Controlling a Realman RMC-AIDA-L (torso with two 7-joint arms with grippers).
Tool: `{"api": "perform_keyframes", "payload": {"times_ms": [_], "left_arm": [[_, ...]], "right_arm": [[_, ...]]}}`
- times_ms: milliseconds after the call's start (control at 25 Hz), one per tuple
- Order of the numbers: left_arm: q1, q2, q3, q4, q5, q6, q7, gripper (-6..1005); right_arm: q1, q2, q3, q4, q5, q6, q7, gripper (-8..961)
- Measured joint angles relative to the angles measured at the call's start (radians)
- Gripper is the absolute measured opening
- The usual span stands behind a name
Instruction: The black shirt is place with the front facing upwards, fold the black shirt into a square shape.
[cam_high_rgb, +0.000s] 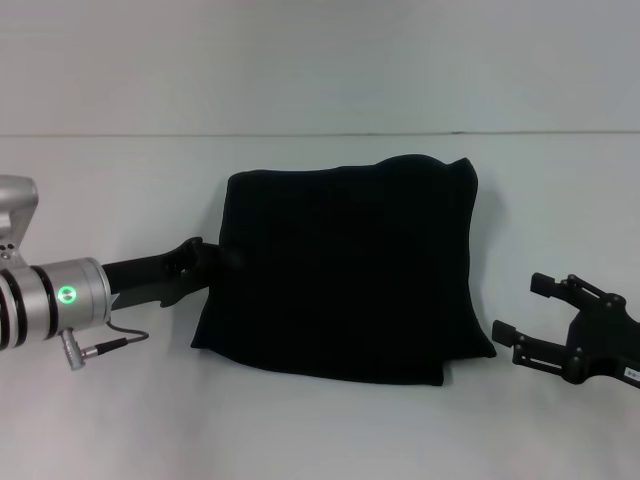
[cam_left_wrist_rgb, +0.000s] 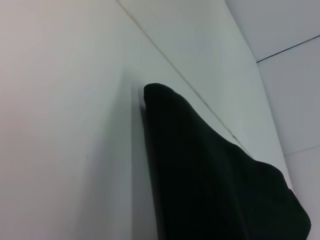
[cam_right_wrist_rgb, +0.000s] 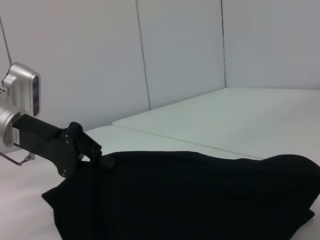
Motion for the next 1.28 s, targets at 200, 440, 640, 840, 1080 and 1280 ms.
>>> {"api": "perform_keyframes", "payload": {"times_ms": [200,440,640,840,1080,1280], "left_arm": [[0.006,-0.003,-0.001,0.0,0.001,0.018,-0.001,117],[0.027,-0.002,-0.005,0.008,0.001,0.063,0.088,185],[0.037,-0.002,-0.009,0.019,0.001,0.064,0.148,252],[0.056,0.005,-0.106,0.041,0.0,0.108,0.275,460],[0.103,-0.004,-0.231,0.138,-0.002,0.337,0.609,655],[0.172,-0.032,-0.229,0.177,0.008,0.454,0.96,814]], "right_arm": [[0.008,0.004,0.0,0.0,0.0,0.01,-0.001,946],[0.009,0.007,0.0,0.0,0.0,0.01,-0.007,946],[0.009,0.012,0.001,0.0,0.002,0.014,-0.01,947],[0.016,0.019,0.003,0.001,0.023,0.013,-0.021,948],[0.041,0.029,0.001,0.02,0.077,0.005,-0.066,948],[0.069,0.029,-0.016,0.04,0.075,-0.005,-0.109,947]]}}
